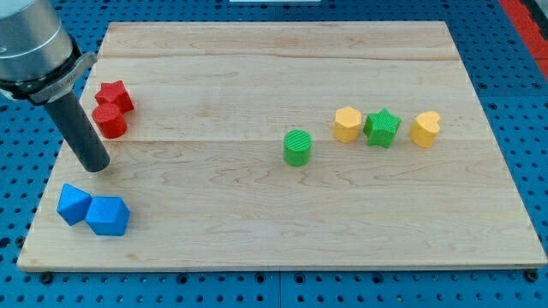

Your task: Place green blocks in a diagonal line

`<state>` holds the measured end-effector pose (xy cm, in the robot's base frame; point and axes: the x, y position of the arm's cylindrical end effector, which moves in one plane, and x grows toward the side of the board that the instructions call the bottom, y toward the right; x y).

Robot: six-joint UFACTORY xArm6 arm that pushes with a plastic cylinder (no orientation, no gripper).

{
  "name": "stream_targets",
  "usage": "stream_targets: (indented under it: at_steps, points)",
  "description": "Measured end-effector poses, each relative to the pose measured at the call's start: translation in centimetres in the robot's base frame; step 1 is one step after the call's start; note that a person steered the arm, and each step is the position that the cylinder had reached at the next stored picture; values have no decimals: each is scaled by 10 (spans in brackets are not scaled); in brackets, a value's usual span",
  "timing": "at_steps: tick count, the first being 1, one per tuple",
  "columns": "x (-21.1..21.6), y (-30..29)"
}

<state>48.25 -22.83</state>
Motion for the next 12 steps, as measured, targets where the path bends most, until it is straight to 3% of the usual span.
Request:
stream_targets:
  at_steps: [1, 3, 4, 12]
  points:
    - [-2, 43]
    - [-1, 212]
    - [-1, 249]
    - [-3, 284]
